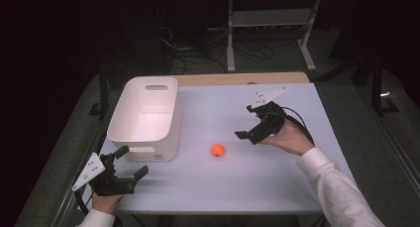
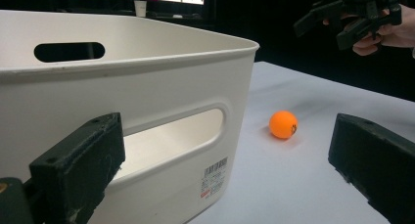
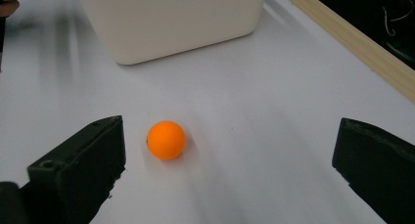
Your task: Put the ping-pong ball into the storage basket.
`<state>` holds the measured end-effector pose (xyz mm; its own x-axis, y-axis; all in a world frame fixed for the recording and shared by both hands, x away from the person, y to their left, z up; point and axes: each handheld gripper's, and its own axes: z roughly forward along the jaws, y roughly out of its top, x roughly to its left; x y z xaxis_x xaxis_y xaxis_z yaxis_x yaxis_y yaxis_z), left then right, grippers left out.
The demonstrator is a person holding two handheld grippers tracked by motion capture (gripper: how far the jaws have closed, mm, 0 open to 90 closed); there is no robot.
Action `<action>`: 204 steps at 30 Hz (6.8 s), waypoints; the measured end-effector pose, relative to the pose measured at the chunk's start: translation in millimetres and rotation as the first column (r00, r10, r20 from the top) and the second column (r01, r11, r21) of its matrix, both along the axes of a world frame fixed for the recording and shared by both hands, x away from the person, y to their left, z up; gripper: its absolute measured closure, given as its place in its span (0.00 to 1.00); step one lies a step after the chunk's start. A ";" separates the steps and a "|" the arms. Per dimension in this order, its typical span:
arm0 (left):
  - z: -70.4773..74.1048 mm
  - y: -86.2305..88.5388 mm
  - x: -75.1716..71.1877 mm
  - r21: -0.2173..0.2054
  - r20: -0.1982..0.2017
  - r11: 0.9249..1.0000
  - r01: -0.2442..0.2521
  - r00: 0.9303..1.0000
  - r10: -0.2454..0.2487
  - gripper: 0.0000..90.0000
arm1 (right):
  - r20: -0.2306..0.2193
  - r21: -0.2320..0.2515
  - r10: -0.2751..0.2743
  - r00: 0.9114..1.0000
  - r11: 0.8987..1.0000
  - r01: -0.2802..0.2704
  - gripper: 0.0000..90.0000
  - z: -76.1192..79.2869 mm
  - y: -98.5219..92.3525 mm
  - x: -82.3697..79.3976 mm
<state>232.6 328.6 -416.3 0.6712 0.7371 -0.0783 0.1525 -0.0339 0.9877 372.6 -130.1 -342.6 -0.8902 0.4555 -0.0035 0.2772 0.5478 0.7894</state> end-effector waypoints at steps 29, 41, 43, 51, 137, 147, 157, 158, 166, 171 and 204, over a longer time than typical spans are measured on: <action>-0.7 0.7 -0.3 0.000 -0.007 1.000 0.003 1.000 -0.003 0.00 | -0.064 -0.081 0.079 0.995 0.993 -0.084 0.00 -16.9 36.4 11.0; -0.3 0.6 -1.2 -0.002 -0.006 1.000 0.001 1.000 -0.001 0.00 | -0.074 -0.102 0.107 0.992 0.988 -0.114 0.00 -24.2 48.6 13.6; -0.1 0.4 -1.4 0.003 -0.005 1.000 0.004 1.000 -0.004 0.00 | -0.079 -0.109 0.110 0.991 0.987 -0.119 0.00 -26.3 50.6 13.6; 0.1 -0.8 -1.4 -0.002 0.000 1.000 0.008 1.000 -0.008 0.00 | -0.102 -0.117 0.122 0.987 0.984 -0.134 0.00 -32.4 57.5 15.2; 0.0 1.9 -2.1 -0.011 0.001 1.000 0.022 1.000 -0.022 0.00 | -0.216 -0.172 0.249 0.944 0.942 -0.287 0.56 -71.8 90.5 17.9; 0.1 2.0 -1.3 -0.011 0.003 1.000 0.021 1.000 -0.021 0.00 | -0.176 -0.147 0.242 0.954 0.952 -0.268 0.56 -50.5 86.5 15.8; 0.0 1.6 -0.7 -0.013 -0.002 1.000 0.017 1.000 -0.017 0.00 | -0.170 -0.078 0.236 0.957 0.965 -0.252 0.56 -27.8 77.8 16.8; 0.0 1.6 -0.7 -0.013 -0.002 1.000 0.017 1.000 -0.017 0.00 | -0.170 -0.078 0.236 0.957 0.965 -0.252 0.56 -27.8 77.8 16.8; 0.4 2.3 -1.0 -0.019 0.000 1.000 0.021 1.000 -0.021 0.00 | -0.130 -0.066 0.238 0.963 0.967 -0.248 0.56 -5.1 78.2 17.7; 0.4 2.5 -1.1 -0.018 0.000 1.000 0.018 1.000 -0.018 0.00 | -0.108 -0.068 0.244 0.964 0.965 -0.252 0.56 4.6 79.2 18.3; 0.9 3.3 -0.9 -0.013 -0.001 1.000 0.013 1.000 -0.013 0.00 | -0.049 -0.062 0.282 0.958 0.957 -0.284 0.56 47.0 96.6 21.2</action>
